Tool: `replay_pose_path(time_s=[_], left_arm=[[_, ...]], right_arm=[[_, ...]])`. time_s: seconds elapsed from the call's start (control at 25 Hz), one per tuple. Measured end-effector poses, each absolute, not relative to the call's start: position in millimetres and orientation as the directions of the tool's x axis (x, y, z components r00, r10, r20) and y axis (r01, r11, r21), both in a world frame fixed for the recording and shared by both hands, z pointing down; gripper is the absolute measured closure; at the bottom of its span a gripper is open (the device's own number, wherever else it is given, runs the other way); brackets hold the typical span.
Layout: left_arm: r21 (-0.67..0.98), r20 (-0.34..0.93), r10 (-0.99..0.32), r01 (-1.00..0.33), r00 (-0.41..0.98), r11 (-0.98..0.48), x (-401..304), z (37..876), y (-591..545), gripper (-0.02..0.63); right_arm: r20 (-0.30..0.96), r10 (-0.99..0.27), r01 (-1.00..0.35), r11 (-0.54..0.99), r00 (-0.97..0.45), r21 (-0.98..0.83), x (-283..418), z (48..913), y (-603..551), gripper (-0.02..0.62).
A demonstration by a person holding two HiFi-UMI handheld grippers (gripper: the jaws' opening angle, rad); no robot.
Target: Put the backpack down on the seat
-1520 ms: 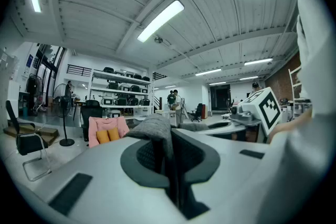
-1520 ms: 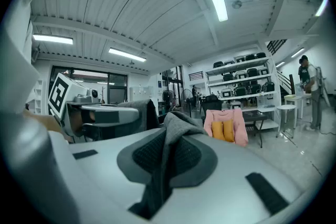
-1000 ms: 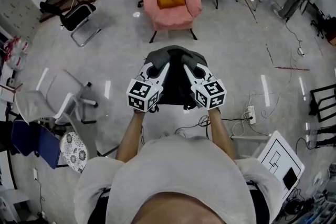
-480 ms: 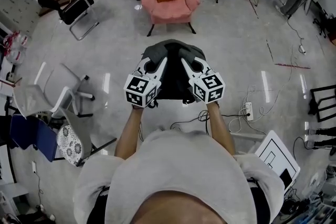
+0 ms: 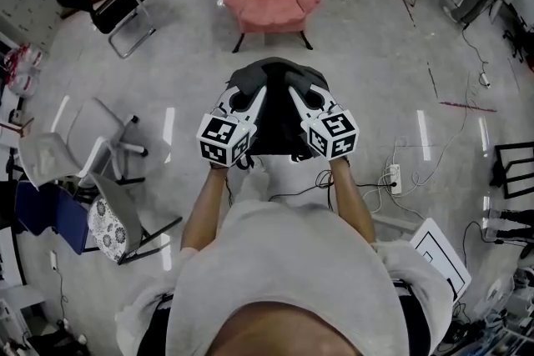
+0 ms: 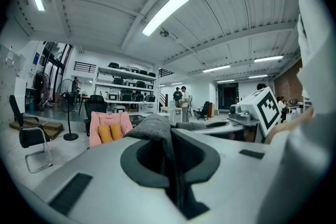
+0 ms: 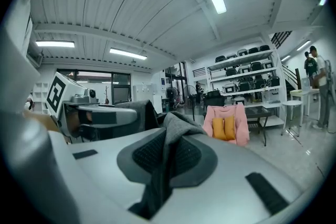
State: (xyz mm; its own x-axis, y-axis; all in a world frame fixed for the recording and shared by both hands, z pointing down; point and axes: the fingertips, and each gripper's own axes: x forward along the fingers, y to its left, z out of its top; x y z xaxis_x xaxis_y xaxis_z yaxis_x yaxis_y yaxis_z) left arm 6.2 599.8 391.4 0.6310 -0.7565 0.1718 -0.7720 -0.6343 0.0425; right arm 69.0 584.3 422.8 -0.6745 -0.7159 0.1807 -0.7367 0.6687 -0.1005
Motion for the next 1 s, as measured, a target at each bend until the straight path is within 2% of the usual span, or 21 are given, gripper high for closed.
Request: replay_pose_path(time_s=[1.0], left_arm=[[0.061,0.138,-0.729,-0.741,0.670,-0.669,-57,388,285,0.575]], right_arm=[[0.188,-0.755,-0.776,0.624,-0.628,-0.087,8,418,274,0.568]])
